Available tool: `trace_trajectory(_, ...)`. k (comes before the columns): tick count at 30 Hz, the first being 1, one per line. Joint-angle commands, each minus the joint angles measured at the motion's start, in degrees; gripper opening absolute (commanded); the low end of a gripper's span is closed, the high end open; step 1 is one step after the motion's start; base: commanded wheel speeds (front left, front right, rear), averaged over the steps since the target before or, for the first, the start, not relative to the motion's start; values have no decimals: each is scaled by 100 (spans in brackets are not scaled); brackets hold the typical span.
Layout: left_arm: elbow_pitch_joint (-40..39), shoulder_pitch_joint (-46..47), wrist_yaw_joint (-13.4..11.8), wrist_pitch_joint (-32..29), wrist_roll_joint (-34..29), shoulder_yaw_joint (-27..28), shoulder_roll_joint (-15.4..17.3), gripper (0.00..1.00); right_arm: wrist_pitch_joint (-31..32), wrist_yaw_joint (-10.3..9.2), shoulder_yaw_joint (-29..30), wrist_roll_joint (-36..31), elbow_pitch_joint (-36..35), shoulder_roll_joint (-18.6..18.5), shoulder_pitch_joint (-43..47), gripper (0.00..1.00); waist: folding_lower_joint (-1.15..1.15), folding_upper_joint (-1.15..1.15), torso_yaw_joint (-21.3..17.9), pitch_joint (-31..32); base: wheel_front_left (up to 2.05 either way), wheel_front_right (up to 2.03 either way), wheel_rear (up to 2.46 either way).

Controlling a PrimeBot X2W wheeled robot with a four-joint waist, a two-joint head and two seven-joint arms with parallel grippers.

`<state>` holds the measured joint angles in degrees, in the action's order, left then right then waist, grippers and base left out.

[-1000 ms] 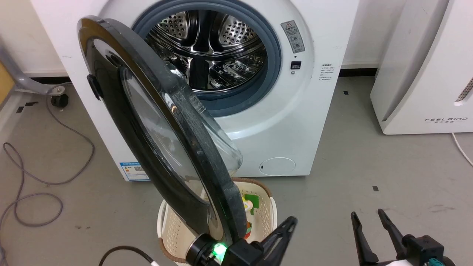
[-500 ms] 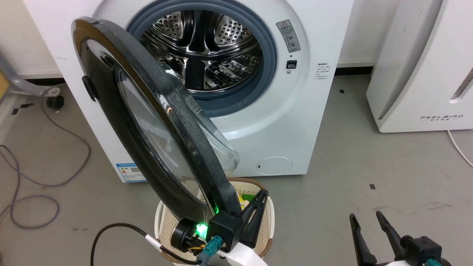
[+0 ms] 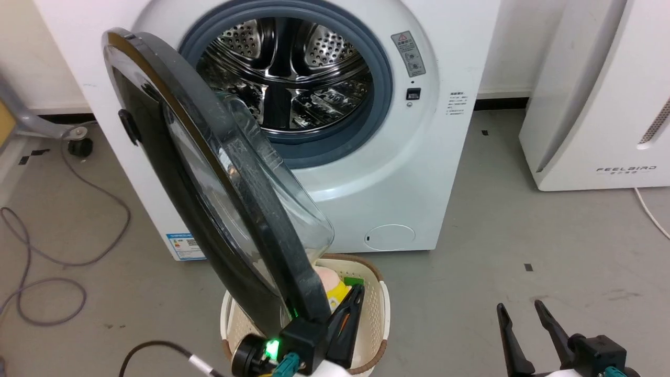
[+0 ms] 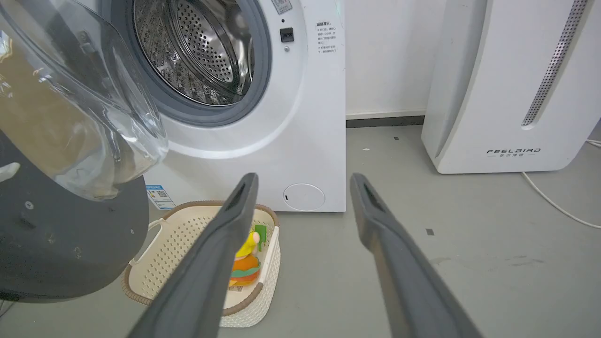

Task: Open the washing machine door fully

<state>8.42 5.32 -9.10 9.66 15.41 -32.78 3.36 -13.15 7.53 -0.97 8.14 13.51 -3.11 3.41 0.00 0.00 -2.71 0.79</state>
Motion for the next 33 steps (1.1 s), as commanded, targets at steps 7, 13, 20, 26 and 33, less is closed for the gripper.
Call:
trace_trajectory(7, -607, -546, -247, -77, 58, 122, 325, 0, 66, -4, -4, -6, -22, 24, 54, 100, 0, 0, 206, 35, 0, 0, 0)
trace_trajectory(13, -1194, -1035, -455, -258, 75, 120, 491, 0, 87, -4, 8, -6, -17, 24, 109, 100, 0, 0, 453, 86, 0, 0, 0)
trace_trajectory(20, -1557, -1408, -684, -439, 77, 255, 737, 0, 105, -4, 57, 30, -32, 24, 170, 100, 0, 0, 920, 107, 0, 0, 0)
trace_trajectory(26, -1700, -1551, -791, -465, 116, 357, 835, 0, 116, -4, 73, 33, -44, 24, 178, 100, 0, 0, 1360, 103, 0, 0, 0)
trace_trajectory(33, -1561, -1493, -929, -353, 127, 786, 1141, 0, 120, -4, 64, 56, -57, 24, 139, 100, 0, 0, 1689, 65, 0, 0, 0)
